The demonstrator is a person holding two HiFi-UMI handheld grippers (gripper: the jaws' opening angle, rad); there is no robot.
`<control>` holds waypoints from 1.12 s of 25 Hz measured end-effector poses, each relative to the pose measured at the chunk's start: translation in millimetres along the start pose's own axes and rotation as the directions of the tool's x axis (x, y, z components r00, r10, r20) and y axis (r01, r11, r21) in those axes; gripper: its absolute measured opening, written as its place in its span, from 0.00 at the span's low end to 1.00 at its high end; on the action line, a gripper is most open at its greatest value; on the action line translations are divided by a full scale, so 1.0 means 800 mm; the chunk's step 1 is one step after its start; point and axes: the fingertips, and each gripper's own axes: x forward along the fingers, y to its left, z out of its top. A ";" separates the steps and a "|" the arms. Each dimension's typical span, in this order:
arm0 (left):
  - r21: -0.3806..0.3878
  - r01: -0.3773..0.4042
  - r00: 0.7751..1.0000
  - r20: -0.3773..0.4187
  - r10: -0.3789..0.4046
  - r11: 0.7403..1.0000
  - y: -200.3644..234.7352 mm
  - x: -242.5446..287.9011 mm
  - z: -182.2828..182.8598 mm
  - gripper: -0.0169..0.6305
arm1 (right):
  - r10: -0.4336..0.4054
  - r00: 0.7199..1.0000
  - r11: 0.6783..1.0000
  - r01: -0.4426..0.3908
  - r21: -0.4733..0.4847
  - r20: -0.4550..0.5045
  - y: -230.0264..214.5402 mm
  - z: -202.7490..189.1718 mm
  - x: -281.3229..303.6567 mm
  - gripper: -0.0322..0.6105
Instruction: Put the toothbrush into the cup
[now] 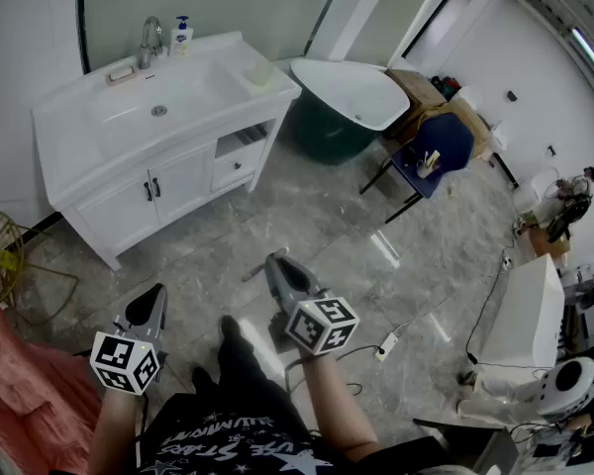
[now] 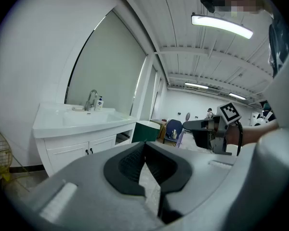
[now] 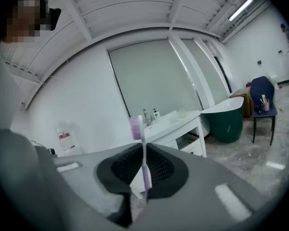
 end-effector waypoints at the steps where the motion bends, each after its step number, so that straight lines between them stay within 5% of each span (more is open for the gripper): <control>1: -0.001 0.000 1.000 -0.002 0.000 1.000 -0.001 -0.002 0.000 0.04 | 0.000 1.000 1.000 0.000 0.000 0.003 0.001 0.002 -0.001 0.09; 8: 0.013 0.000 0.999 -0.052 0.001 1.000 -0.003 -0.009 -0.012 0.04 | -0.001 1.000 1.000 0.001 -0.004 -0.007 0.006 -0.002 -0.004 0.09; 17: -0.043 0.023 1.000 -0.016 -0.024 0.999 0.001 -0.017 -0.017 0.04 | -0.028 1.000 0.999 0.028 -0.019 -0.005 0.011 -0.010 -0.015 0.09; 28: -0.030 0.046 0.998 -0.031 -0.047 0.998 0.001 0.031 0.000 0.04 | -0.091 0.996 0.996 0.091 -0.013 -0.017 -0.046 0.010 0.005 0.09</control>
